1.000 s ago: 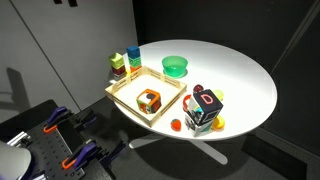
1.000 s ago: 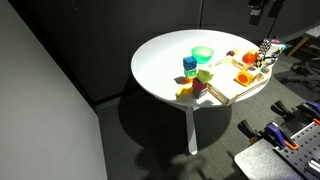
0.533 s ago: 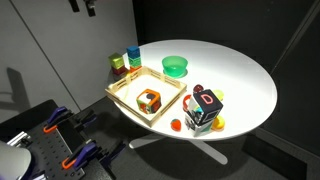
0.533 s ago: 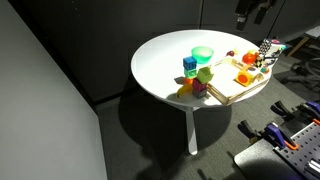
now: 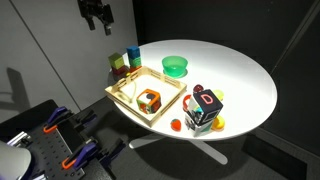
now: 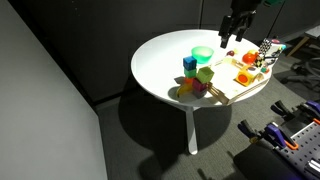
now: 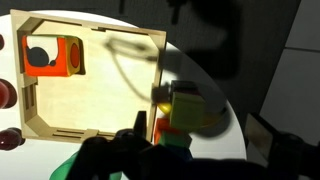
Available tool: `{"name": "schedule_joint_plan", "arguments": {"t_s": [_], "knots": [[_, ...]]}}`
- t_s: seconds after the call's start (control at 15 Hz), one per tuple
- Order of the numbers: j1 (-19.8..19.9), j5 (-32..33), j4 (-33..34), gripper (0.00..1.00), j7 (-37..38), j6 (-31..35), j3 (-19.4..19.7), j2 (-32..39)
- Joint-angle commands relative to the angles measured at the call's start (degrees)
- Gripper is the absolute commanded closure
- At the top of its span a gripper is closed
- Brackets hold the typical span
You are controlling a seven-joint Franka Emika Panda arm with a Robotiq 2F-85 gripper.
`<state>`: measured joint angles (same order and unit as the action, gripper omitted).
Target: Put the yellow block in the crate
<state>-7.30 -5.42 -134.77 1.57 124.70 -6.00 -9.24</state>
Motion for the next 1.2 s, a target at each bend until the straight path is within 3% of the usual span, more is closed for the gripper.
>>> {"name": "schedule_joint_plan", "arguments": {"t_s": [0.0,0.53,1.13], "knots": [[0.2,-0.1,1.1,0.0,-1.0,3.1,-0.1,4.1],[-0.3,0.1,2.3,0.0,1.1,10.3,-0.9,12.5],[-2.0,1.7,8.0,0.0,4.5,11.6,-1.7,20.3]]}}
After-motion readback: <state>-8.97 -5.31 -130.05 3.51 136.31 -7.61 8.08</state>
